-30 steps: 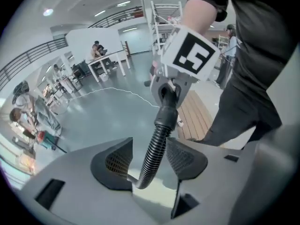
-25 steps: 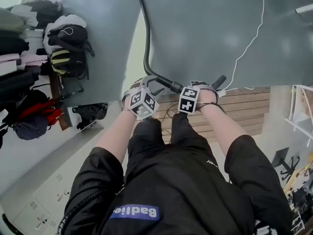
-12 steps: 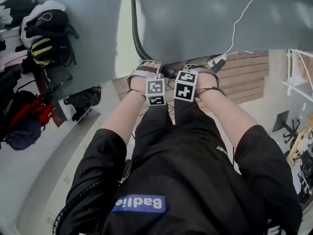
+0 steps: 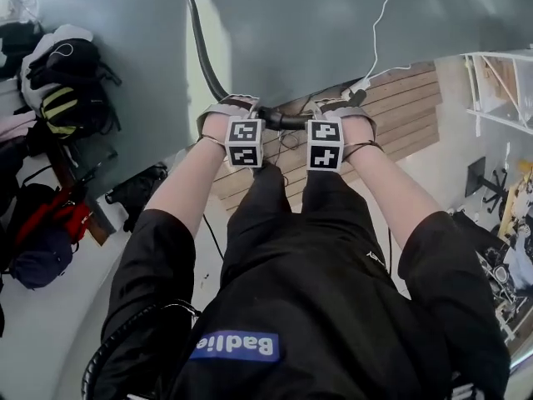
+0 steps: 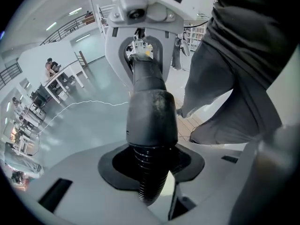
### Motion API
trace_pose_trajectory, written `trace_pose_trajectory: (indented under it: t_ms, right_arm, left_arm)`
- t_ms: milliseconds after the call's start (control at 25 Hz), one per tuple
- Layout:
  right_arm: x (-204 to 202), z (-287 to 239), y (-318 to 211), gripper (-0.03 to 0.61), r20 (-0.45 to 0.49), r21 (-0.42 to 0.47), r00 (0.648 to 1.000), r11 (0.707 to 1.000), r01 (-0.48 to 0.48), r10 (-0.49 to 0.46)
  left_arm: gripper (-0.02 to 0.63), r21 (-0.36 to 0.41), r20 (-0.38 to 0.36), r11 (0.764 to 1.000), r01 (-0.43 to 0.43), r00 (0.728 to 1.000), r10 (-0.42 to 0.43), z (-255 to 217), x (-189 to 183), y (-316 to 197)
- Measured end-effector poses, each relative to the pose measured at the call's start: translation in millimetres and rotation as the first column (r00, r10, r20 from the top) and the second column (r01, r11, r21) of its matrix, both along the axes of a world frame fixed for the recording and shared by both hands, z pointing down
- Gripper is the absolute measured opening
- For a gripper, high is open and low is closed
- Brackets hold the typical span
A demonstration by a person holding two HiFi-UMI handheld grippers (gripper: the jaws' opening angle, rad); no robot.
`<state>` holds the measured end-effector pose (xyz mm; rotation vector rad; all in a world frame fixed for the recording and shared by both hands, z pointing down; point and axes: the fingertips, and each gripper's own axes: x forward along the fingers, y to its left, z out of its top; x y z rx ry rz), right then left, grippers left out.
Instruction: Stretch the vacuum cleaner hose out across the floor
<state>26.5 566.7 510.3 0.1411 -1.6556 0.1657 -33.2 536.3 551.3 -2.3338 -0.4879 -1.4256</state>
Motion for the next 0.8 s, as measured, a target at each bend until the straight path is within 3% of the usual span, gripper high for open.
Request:
trace_pose_trajectory:
  t_ms: [160,280,320,360,600,800]
  right_arm:
    - [36.9,2.5,-8.1,0.199,-0.095,0.078,0.994,0.995,0.062,-0.054]
    - [60.2,13.2,-4.1,0.198,-0.116,0.082,0.992,0.994,0.068,-0.058]
    - [62.5,16.7,0.9,0.184,-0.097,0.075,0.994,0.995,0.063,-0.055]
    - [61.9,20.0,7.6,0.118,-0.068,0.066,0.996,0.996,0.056,-0.052]
    - [51.0,77.1,64.0,0.087,0.123,0.046,0.992,0.999,-0.007,0.001]
    - [62.3,170.0,89.3,0.087,0.160,0.076,0.986,0.997,0.026,-0.038]
  left_arm:
    - [0.158,0.021,-0.031,1.000,-0.012,0.999,0.013,-20.9,-1.0,-9.1]
    - [0.158,0.027,-0.038,0.999,-0.026,0.999,0.027,-22.7,-6.7,-4.1]
    - [0.159,0.032,-0.036,0.999,-0.020,0.999,0.022,-20.7,-8.5,-1.8]
    - [0.158,0.042,-0.031,0.999,-0.006,0.999,0.007,-18.6,-9.2,-0.4]
    - [0.164,0.128,0.078,0.984,0.125,0.988,-0.136,50.9,-11.4,25.5]
    - [0.196,0.175,0.106,0.923,0.343,0.925,-0.364,112.1,-10.9,60.3]
